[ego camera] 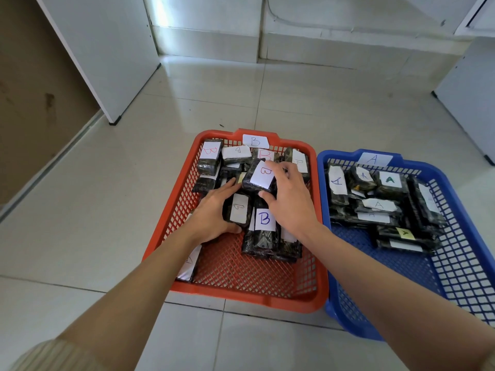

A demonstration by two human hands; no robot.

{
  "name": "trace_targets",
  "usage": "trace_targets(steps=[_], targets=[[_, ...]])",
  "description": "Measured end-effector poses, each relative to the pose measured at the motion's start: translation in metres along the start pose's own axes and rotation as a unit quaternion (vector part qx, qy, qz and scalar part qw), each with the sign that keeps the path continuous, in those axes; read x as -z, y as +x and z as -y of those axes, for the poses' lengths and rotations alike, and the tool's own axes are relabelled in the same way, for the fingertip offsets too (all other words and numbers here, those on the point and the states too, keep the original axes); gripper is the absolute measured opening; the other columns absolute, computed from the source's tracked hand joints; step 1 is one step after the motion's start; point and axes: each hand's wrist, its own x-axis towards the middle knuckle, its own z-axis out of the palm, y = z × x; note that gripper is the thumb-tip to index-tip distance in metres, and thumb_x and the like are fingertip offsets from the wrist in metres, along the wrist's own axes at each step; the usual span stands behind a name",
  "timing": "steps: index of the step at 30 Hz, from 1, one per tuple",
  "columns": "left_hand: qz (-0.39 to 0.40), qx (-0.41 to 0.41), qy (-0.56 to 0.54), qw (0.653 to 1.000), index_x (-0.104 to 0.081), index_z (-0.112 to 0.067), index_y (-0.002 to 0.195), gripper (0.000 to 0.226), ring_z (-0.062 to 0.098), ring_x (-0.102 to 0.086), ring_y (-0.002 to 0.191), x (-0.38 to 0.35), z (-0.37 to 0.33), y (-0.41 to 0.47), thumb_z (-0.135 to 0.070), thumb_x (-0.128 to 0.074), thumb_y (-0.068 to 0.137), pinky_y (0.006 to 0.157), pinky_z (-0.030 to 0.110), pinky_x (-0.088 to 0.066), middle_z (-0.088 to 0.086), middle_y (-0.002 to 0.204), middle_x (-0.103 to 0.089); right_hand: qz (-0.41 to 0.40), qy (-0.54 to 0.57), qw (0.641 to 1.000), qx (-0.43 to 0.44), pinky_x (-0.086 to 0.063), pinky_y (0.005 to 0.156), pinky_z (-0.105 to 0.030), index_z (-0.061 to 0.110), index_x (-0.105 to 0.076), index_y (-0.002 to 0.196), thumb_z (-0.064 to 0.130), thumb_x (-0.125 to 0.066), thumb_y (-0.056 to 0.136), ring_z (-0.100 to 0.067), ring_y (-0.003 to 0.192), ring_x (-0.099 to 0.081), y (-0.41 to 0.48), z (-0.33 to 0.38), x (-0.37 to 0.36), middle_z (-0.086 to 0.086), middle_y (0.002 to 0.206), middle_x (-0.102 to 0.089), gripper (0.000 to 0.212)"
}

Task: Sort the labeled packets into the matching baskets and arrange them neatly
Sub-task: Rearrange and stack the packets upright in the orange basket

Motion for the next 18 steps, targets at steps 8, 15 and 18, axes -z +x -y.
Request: trace_targets(steps=[8, 15, 18], targets=[[-0.05, -0.009, -0.016, 0.999, -0.026, -0.017, 0.148, 0.098, 0.011, -0.025, 0.14, -0.007, -0.002, -0.01, -0.012, -0.082, 0.068, 0.11, 0.018, -0.016, -0.003, 0.153, -0.027, -0.002, 0.001, 1.0, 0.017, -0.041, 0.1, -0.035, 0.018, -0.03, 0.143, 0.016, -0.062, 0.089, -0.023, 0.131, -0.036, 0.009, 0.008, -0.002, -0.006, 0.144, -0.033, 0.063], [-0.022, 0.026, -0.05, 0.998, -0.009, -0.015, 0.15, 0.11, 0.016, -0.039, 0.132, -0.004, -0.006, -0.007, -0.005, -0.08, 0.067, 0.097, 0.014, -0.028, 0.002, 0.147, -0.039, 0.004, -0.005, 1.0, 0.019, -0.045, 0.094, -0.035, 0.018, -0.028, 0.144, 0.02, -0.061, 0.09, -0.023, 0.13, -0.038, 0.017, 0.017, -0.004, -0.006, 0.144, -0.033, 0.064], [0.039, 0.04, -0.025, 0.998, 0.011, -0.017, 0.149, 0.124, 0.02, -0.033, 0.136, 0.001, -0.006, 0.003, -0.009, -0.081, 0.067, 0.104, 0.023, -0.031, 0.005, 0.153, -0.028, -0.005, 0.011, 1.0, 0.006, -0.045, 0.095, -0.036, 0.02, -0.029, 0.144, 0.021, -0.062, 0.09, -0.023, 0.129, -0.038, 0.008, 0.016, -0.007, -0.005, 0.141, -0.034, 0.063]])
